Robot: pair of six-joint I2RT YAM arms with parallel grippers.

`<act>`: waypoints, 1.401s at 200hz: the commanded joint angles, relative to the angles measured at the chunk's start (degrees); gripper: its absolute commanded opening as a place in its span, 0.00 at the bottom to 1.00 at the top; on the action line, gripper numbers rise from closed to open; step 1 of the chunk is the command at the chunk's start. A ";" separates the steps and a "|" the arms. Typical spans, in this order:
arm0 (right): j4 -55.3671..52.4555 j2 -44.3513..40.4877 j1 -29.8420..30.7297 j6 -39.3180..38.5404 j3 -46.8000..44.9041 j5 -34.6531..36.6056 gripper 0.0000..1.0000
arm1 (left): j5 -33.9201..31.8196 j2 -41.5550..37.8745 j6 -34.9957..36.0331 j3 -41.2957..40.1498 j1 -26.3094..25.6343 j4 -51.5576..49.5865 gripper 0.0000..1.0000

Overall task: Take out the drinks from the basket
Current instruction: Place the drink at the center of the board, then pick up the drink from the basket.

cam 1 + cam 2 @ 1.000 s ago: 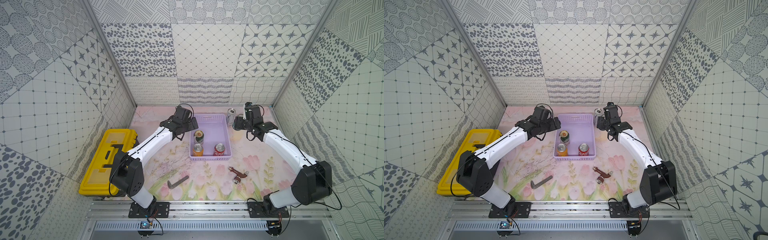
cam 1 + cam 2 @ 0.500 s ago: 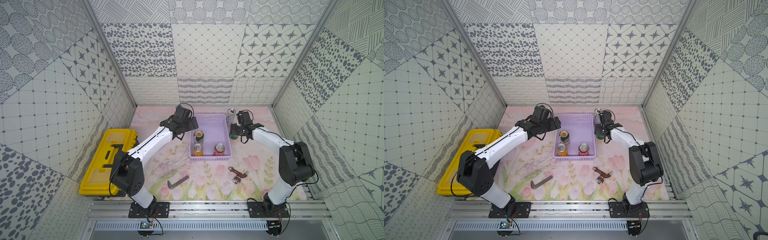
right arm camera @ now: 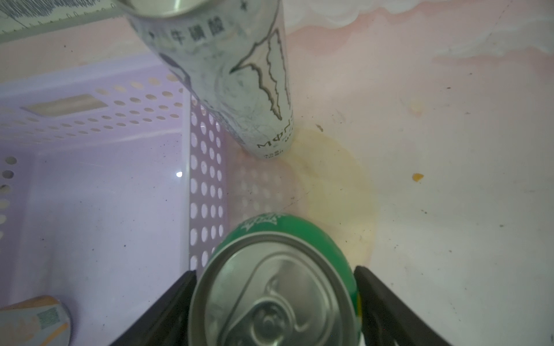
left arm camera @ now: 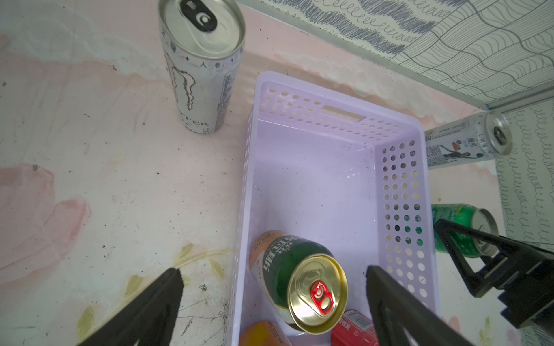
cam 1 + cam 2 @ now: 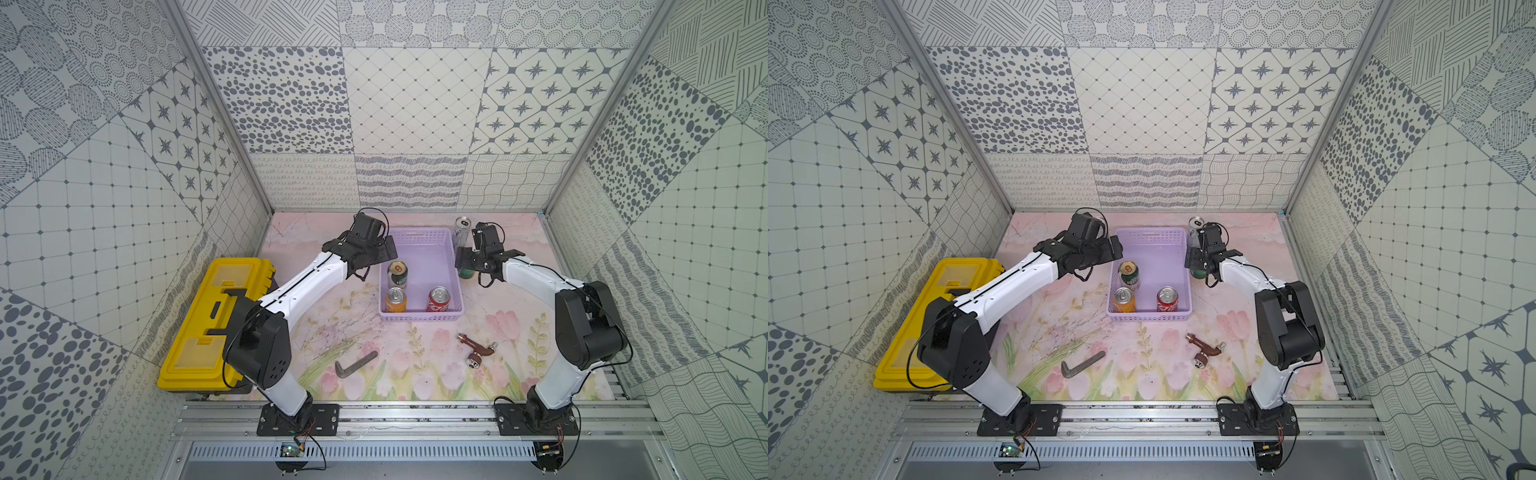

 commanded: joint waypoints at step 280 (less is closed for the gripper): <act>1.15 -16.97 2.96 -0.21 -4.05 3.61 0.97 | -0.29 15.34 7.45 11.01 -7.62 -11.80 0.88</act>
